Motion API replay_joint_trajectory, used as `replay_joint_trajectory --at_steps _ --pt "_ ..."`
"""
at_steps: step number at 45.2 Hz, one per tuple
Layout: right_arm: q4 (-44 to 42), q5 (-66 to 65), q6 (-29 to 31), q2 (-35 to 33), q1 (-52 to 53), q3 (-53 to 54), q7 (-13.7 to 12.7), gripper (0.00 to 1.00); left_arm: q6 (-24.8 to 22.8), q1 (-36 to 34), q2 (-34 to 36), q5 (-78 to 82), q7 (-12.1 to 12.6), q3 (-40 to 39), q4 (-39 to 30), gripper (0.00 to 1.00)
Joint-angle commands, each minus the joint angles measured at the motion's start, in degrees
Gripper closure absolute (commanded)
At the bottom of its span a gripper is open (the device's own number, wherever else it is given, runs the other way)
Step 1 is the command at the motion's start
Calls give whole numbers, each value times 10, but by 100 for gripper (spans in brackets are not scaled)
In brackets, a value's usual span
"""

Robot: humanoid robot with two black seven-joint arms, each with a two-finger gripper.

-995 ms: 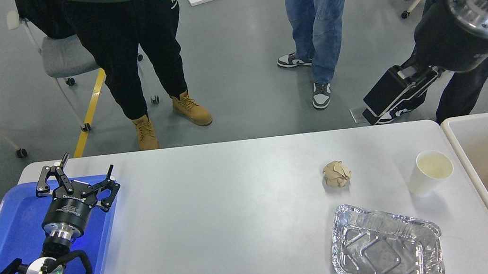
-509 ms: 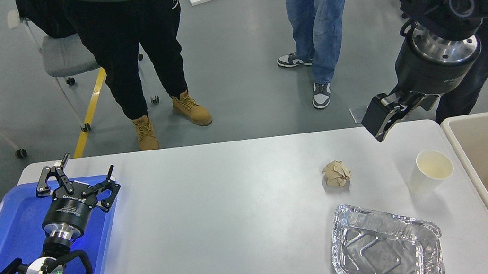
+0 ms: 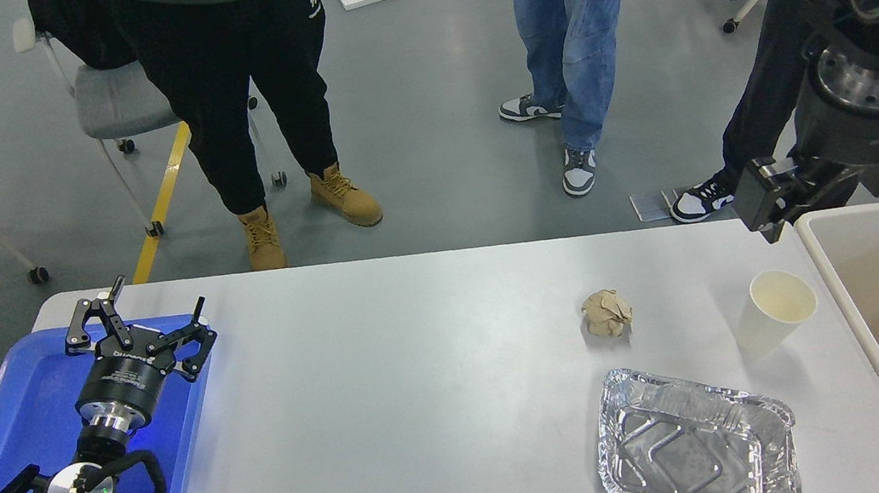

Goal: Tidy desktop
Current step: 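Lower the right gripper down beside the small paper cup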

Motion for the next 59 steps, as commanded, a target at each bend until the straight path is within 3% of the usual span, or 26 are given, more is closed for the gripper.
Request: replay_joint_trajectory --at_steps 1,40,55,59 --pt "9 64 0 -19 12 -50 -17 0 0 0 0 0 0 -1 0 0" --pt "36 68 0 -15 31 -38 -8 0 0 0 0 0 0 0 0 0" --pt "-1 58 0 -12 -16 -6 -8 0 0 0 0 0 0 0 0 0" --pt "-23 57 -27 -12 -43 7 -8 0 0 0 0 0 0 0 0 0"
